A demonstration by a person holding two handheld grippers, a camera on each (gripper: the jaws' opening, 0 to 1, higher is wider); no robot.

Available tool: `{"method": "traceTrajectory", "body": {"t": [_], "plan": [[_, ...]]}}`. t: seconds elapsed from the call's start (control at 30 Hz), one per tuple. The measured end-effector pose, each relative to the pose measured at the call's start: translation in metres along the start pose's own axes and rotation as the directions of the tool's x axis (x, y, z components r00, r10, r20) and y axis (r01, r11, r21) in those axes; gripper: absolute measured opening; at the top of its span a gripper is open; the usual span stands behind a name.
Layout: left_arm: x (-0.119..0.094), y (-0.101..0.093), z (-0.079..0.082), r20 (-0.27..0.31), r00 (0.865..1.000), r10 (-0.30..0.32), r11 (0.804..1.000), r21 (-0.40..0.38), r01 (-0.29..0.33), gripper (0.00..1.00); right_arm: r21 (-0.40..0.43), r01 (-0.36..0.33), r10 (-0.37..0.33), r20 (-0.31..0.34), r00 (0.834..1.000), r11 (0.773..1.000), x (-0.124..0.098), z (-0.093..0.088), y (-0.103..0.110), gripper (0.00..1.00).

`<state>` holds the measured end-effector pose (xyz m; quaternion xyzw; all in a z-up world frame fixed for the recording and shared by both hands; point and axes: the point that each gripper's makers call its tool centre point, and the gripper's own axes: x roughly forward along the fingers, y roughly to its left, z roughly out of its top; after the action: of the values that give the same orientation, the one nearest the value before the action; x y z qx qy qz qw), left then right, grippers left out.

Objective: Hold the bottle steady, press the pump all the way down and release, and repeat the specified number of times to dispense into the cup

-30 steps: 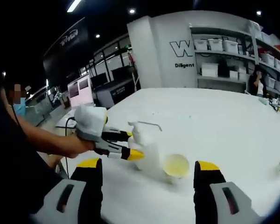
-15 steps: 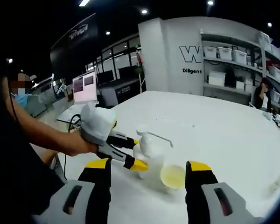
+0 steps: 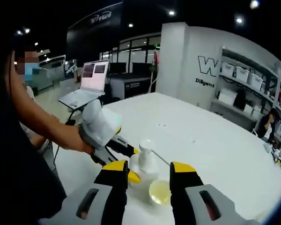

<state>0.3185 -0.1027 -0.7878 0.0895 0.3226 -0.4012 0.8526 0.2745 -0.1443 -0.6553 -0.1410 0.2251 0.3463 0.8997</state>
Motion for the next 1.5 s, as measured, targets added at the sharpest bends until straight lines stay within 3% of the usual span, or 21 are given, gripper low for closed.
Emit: {"method": "traceTrajectory", "body": {"t": [0.17, 0.23, 0.27, 0.43, 0.5, 0.63, 0.93, 1.1, 1.2, 1.23, 1.37, 1.4, 1.47, 1.5], "plan": [[0.001, -0.001, 0.001, -0.002, 1.000, -0.009, 1.000, -0.003, 0.009, 0.44, -0.009, -0.063, 0.062, -0.043, 0.997, 0.998, 0.005, 0.007, -0.004, 0.13], [0.001, -0.001, 0.000, -0.003, 1.000, -0.012, 1.000, 0.000, 0.012, 0.44, -0.006, -0.082, 0.081, -0.036, 0.996, 0.997, 0.007, 0.012, -0.003, 0.09], [0.001, -0.001, 0.001, -0.003, 1.000, -0.015, 1.000, -0.002, 0.015, 0.44, 0.040, -0.118, 0.119, -0.003, 0.993, 0.992, 0.010, 0.021, 0.003, 0.08], [0.001, -0.002, 0.001, 0.000, 1.000, -0.021, 1.000, -0.016, 0.021, 0.44, 0.042, -0.176, 0.179, -0.077, 0.981, 0.984, 0.020, 0.022, 0.005, 0.02], [0.001, -0.002, 0.001, 0.002, 1.000, -0.026, 0.999, -0.020, 0.026, 0.44, 0.006, -0.219, 0.218, -0.134, 0.967, 0.976, 0.024, 0.017, 0.011, 0.01], [0.000, -0.003, 0.001, 0.007, 0.999, -0.036, 0.999, -0.024, 0.036, 0.44, -0.052, -0.244, 0.229, -0.203, 0.952, 0.968, 0.033, 0.014, 0.012, 0.00], [0.000, -0.003, 0.001, 0.014, 0.999, -0.045, 0.999, -0.025, 0.046, 0.43, -0.092, -0.280, 0.242, -0.298, 0.923, 0.955, 0.051, 0.016, 0.008, 0.00], [-0.001, -0.002, 0.000, 0.009, 0.999, -0.052, 0.999, -0.013, 0.053, 0.43, -0.155, -0.347, 0.267, -0.386, 0.883, 0.925, 0.061, 0.012, 0.010, 0.00], [-0.002, -0.003, 0.000, 0.006, 0.998, -0.057, 0.998, -0.007, 0.057, 0.43, -0.227, -0.393, 0.266, -0.441, 0.857, 0.891, 0.065, 0.010, 0.013, 0.00], [-0.002, -0.003, 0.000, 0.004, 0.998, -0.058, 0.998, -0.004, 0.058, 0.43, -0.231, -0.396, 0.252, -0.476, 0.842, 0.888, 0.066, 0.008, 0.012, 0.00], [-0.003, -0.003, 0.000, -0.007, 0.998, -0.065, 0.998, 0.001, 0.065, 0.43, -0.303, -0.421, 0.217, -0.528, 0.821, 0.855, 0.071, 0.009, 0.008, 0.00], [-0.002, -0.003, 0.000, -0.009, 0.998, -0.068, 0.998, 0.002, 0.068, 0.43, -0.310, -0.444, 0.213, -0.564, 0.798, 0.841, 0.072, 0.006, 0.008, 0.00], [-0.003, -0.003, -0.001, -0.010, 0.997, -0.072, 0.997, 0.004, 0.072, 0.43, -0.348, -0.490, 0.207, -0.607, 0.767, 0.799, 0.073, 0.005, 0.009, 0.00], [-0.003, -0.003, -0.001, -0.011, 0.997, -0.073, 0.997, 0.005, 0.073, 0.43, -0.347, -0.492, 0.199, -0.619, 0.759, 0.799, 0.073, 0.005, 0.008, 0.00]]}}
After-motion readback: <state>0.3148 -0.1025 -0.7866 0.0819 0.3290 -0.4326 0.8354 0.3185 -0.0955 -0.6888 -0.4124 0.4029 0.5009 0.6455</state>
